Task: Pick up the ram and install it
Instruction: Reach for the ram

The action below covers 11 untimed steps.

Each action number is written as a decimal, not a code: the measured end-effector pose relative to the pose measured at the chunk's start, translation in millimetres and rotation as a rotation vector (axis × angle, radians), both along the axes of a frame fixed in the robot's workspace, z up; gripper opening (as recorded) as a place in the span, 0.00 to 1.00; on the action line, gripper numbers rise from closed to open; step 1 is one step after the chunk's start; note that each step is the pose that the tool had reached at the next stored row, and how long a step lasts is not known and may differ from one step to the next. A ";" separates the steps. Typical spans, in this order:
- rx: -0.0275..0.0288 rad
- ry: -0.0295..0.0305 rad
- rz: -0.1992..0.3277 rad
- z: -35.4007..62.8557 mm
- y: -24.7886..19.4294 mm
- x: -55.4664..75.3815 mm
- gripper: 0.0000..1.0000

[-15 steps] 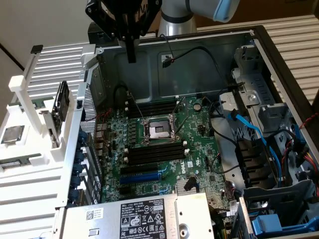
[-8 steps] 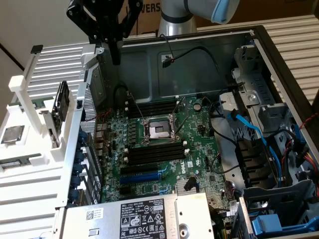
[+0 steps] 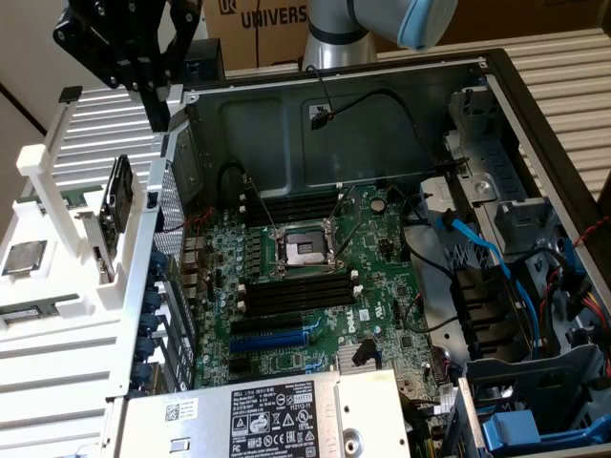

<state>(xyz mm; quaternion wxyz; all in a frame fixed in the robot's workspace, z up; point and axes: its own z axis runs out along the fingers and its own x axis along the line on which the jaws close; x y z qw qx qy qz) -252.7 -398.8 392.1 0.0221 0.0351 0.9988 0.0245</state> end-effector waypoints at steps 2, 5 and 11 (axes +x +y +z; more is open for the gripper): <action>-0.0001 0.0001 0.000 -0.4 0.1 -13.5 0.11; 0.0000 0.0000 0.000 -1.3 0.1 -32.1 0.11; 0.0000 0.0014 0.000 -4.2 0.1 -82.1 0.11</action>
